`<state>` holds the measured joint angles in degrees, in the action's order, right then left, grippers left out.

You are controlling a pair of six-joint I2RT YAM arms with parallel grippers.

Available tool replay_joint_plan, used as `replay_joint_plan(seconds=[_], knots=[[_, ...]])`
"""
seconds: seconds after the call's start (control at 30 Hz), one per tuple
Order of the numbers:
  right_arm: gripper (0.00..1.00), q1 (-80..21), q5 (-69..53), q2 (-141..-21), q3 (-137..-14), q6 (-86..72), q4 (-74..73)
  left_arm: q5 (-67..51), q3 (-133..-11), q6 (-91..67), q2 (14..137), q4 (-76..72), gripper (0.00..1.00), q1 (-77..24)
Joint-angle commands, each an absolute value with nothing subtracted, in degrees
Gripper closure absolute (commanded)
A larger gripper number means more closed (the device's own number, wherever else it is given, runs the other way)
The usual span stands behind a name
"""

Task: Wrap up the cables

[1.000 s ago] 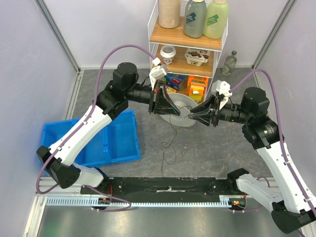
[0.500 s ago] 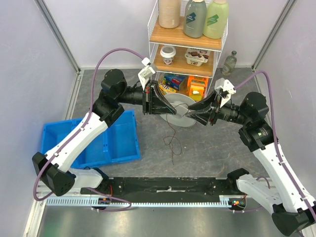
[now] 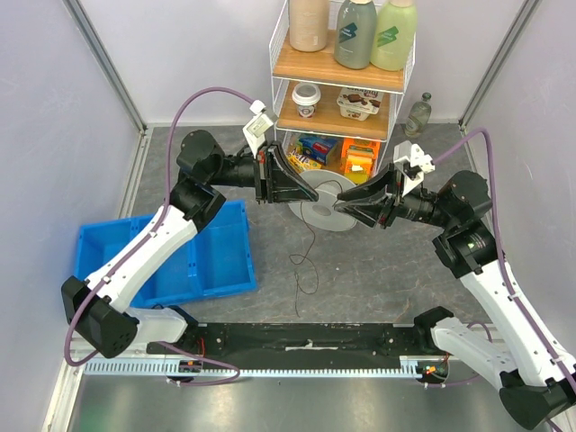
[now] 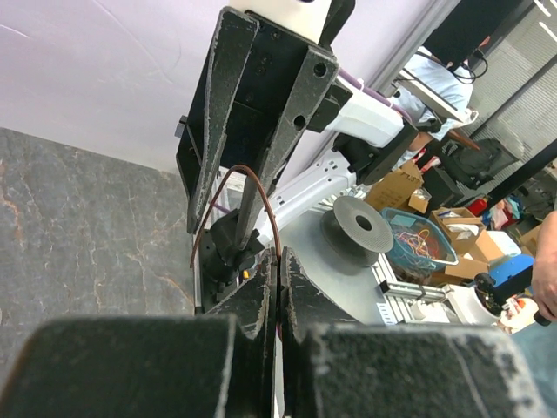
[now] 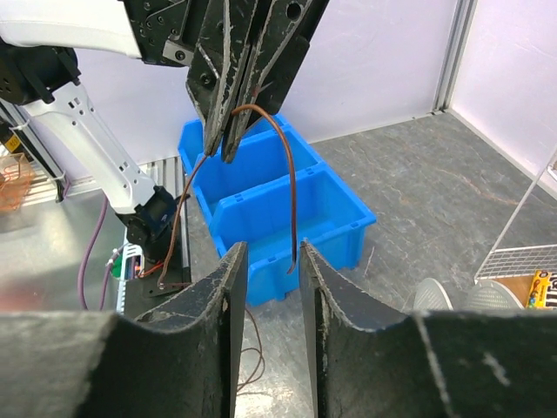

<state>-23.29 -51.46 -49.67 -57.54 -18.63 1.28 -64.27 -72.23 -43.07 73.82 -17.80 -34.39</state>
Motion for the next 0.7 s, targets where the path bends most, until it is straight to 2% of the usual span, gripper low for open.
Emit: replay_joint_plan(seconds=[0.0,0.23,0.3,0.4,0.57,0.67], knots=[[0.64,-23.6,-50.9,-49.5,-57.4,-18.5,2.5,-65.5,-71.9,-47.5,73.0,-22.8,0.98,-34.0],[0.71,-23.7,-48.5,-49.9,-58.0,-20.4,4.0,-65.9,-70.8,-48.0,72.6,-23.6,0.98,-33.9],[0.79,-23.7,-48.0,-50.0,-58.1,-21.3,5.1,-65.8,-70.6,-48.2,72.5,-23.6,0.98,-33.9],[0.99,-23.7,-47.1,-50.0,-58.4,-21.2,5.1,-65.8,-70.3,-48.0,72.4,-23.1,0.98,-34.0],[1.0,-23.7,-45.6,-49.9,-59.9,-21.4,4.5,-65.2,-69.7,-43.3,72.1,-15.2,0.98,-33.0],[1.0,-23.6,-45.6,-50.0,-60.3,-23.5,5.7,-62.1,-69.6,-33.5,71.4,-4.8,0.98,-33.0]])
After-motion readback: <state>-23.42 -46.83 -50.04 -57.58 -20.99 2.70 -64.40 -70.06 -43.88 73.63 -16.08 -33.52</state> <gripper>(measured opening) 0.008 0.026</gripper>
